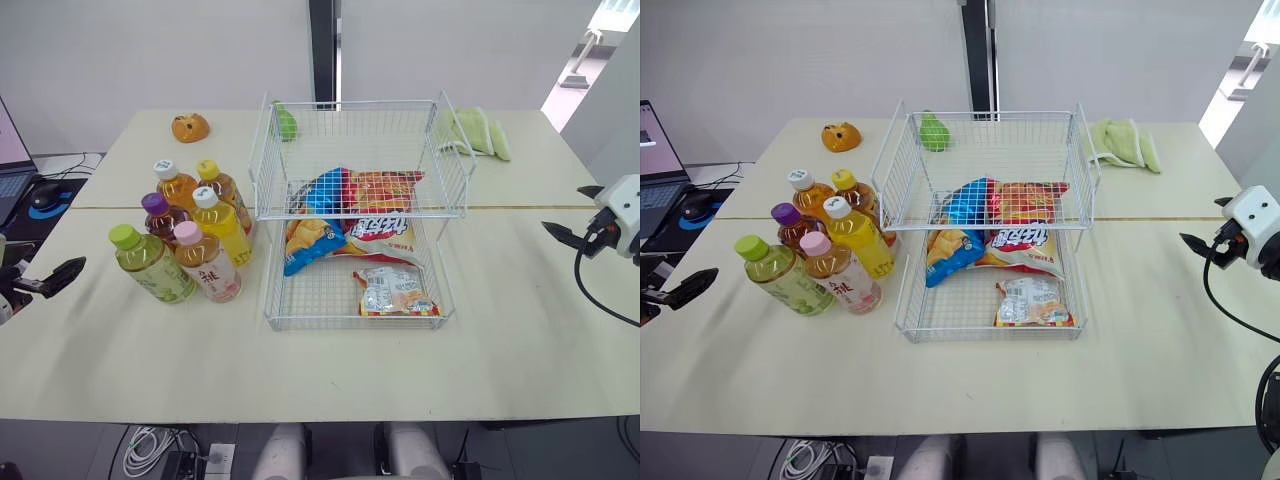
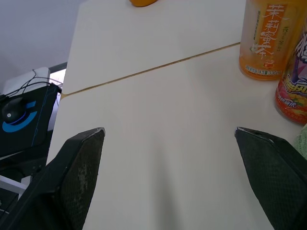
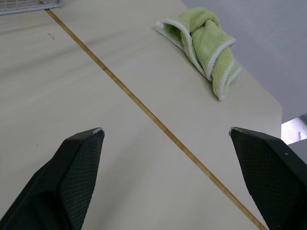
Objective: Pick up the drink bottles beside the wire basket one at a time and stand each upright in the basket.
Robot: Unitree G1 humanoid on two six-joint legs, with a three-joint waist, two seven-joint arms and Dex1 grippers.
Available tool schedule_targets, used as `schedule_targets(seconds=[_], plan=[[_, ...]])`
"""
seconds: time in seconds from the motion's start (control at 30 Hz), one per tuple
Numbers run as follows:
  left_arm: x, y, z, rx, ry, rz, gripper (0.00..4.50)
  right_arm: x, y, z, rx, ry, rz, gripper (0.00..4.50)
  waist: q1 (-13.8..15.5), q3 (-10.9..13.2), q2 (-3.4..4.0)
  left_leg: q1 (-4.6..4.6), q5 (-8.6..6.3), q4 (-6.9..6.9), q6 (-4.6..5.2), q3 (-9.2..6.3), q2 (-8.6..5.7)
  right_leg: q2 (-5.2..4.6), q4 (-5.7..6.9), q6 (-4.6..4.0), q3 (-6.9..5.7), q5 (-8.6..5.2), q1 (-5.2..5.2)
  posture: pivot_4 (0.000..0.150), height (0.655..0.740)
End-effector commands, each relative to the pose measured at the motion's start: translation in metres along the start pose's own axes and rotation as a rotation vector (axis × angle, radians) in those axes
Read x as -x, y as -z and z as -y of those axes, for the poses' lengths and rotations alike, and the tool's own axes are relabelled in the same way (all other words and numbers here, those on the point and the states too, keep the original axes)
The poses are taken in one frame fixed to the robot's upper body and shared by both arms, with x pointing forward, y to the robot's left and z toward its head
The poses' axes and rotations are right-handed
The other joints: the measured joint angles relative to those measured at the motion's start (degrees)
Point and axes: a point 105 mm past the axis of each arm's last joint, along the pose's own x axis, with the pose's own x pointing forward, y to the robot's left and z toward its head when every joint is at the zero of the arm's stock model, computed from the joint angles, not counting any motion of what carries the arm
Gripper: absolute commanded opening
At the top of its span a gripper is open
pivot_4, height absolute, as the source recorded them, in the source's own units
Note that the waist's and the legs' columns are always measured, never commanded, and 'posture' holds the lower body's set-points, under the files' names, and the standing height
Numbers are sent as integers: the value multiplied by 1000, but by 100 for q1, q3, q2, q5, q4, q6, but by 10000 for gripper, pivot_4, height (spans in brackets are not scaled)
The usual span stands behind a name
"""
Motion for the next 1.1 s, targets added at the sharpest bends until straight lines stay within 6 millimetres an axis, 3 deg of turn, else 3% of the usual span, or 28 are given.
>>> schedule_targets(seconds=[0.03, 0.6, 1.1], plan=[[4, -12, -9, -53, -30, 15, 44884, 6, -11, 10, 22, 31, 35, 45000, 0, 0, 0, 0, 0, 0, 0, 0, 0, 0, 0, 0, 0, 0, 0, 1500, 7400], [-2, -8, -22, -98, -169, 1, 44884, 14, 0, 11, -70, 51, 22, 45000, 6, 0, 0, 1, 0, 1, 0, 0, 3, 4, 1, 0, 1, 2, 0, 1500, 7400], [-3, -18, -19, -17, -74, 75, 44884, 18, 2, 10, -145, 26, 34, 45000, 1, 0, 0, 2, 0, 2, 0, 3, 4, 7, 2, 0, 3, 4, 0, 1500, 7400]])
